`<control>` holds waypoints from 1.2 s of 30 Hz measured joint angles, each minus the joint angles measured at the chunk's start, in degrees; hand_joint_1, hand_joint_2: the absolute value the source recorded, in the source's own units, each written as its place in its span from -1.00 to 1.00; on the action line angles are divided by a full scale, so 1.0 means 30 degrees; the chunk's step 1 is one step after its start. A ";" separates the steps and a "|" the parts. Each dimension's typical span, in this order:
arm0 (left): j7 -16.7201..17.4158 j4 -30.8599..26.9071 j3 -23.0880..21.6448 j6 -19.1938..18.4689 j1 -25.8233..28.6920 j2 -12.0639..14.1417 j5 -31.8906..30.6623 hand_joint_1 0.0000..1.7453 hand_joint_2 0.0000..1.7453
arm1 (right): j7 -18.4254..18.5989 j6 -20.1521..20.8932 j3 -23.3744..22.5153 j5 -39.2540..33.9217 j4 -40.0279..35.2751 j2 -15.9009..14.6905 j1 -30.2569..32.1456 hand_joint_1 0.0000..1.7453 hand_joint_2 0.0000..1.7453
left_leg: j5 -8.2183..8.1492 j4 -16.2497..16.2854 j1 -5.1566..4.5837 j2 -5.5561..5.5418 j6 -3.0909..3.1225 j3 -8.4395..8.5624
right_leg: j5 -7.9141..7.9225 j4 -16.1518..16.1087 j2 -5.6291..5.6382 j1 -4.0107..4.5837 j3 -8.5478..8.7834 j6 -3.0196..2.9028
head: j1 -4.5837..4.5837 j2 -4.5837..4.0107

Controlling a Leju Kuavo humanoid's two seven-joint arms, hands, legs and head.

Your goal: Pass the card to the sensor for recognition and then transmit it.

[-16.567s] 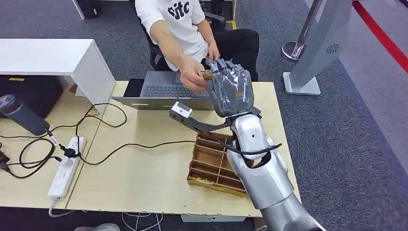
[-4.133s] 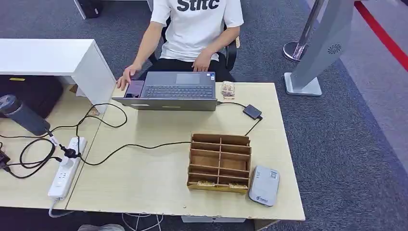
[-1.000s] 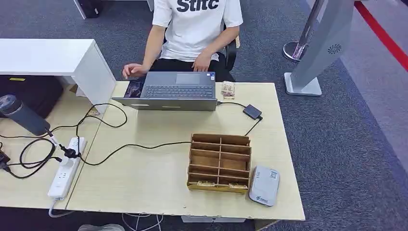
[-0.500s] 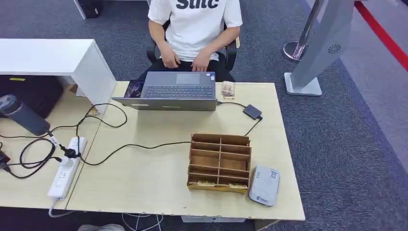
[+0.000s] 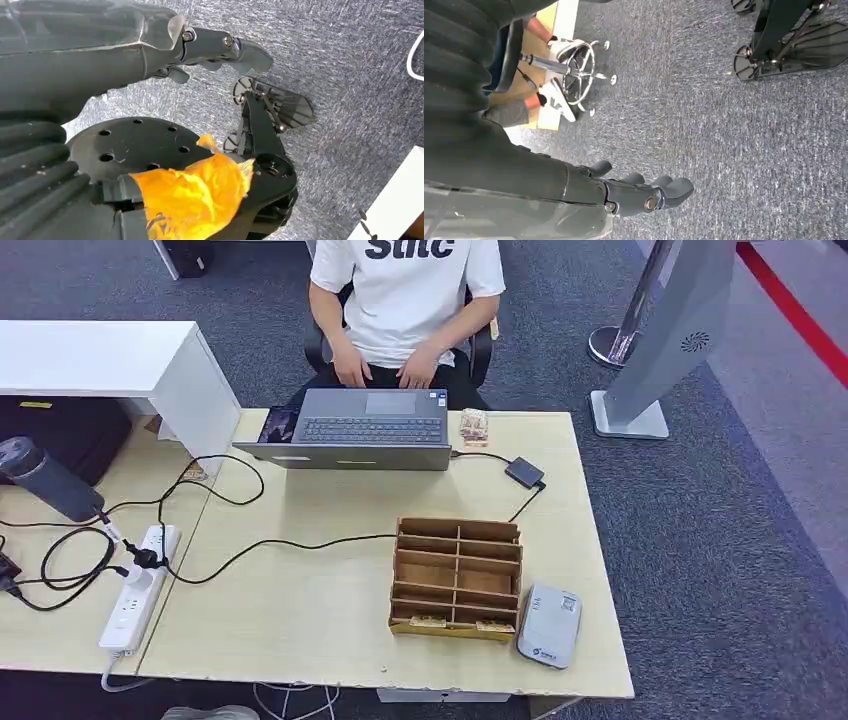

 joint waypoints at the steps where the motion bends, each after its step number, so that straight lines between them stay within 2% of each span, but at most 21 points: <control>1: 0.0000 0.0000 0.0007 0.0000 0.0000 0.0000 0.0007 -1.00 -1.00 | 0.0000 -0.0015 -0.0044 0.0000 0.0000 0.0007 -0.0002 -1.00 1.00 | 0.0000 0.0000 0.0000 0.0000 0.0000 0.0000 | 0.0000 0.0000 0.0000 0.0000 0.0000 0.0000 | 0.0007 0.0000; 17: -0.0007 0.0000 0.0007 -0.0022 -0.0001 0.0000 -0.0007 -1.00 -1.00 | 0.0073 -0.0015 -0.0102 0.0015 0.0000 0.0058 -0.0060 -1.00 1.00 | 0.0000 0.0000 0.0000 0.0000 0.0000 0.0001 | 0.0000 0.0000 0.0000 0.0000 -0.0001 0.0000 | 0.0007 0.0000; 18: -0.0007 0.0000 0.0007 -0.0015 -0.0001 0.0000 -0.0007 -1.00 1.00 | 0.0073 -0.0014 -0.0109 0.0044 0.0000 0.0065 -0.0063 -1.00 1.00 | 0.0000 0.0000 0.0000 0.0000 0.0000 0.0001 | 0.0000 0.0000 0.0000 0.0000 0.0000 0.0000 | 0.0007 0.0000; 26: -0.0029 0.0000 0.0015 0.0532 -0.0001 0.0000 -0.0146 -1.00 1.00 | 0.0073 -0.0080 -0.0211 0.0146 0.0000 0.0095 -0.0067 -1.00 1.00 | 0.0000 0.0000 0.0000 0.0000 0.0000 0.0000 | 0.0000 -0.0001 0.0000 0.0000 -0.0001 0.0000 | 0.0007 0.0000; 36: -0.0029 0.0000 0.0190 0.0525 -0.0002 -0.0007 -0.0146 -1.00 1.00 | 0.0073 -0.0080 -0.0218 0.0168 0.0000 0.0109 -0.0069 -1.00 1.00 | 0.0000 0.0000 0.0000 0.0000 0.0000 0.0001 | 0.0000 0.0000 0.0000 0.0000 0.0000 0.0000 | 0.0007 0.0000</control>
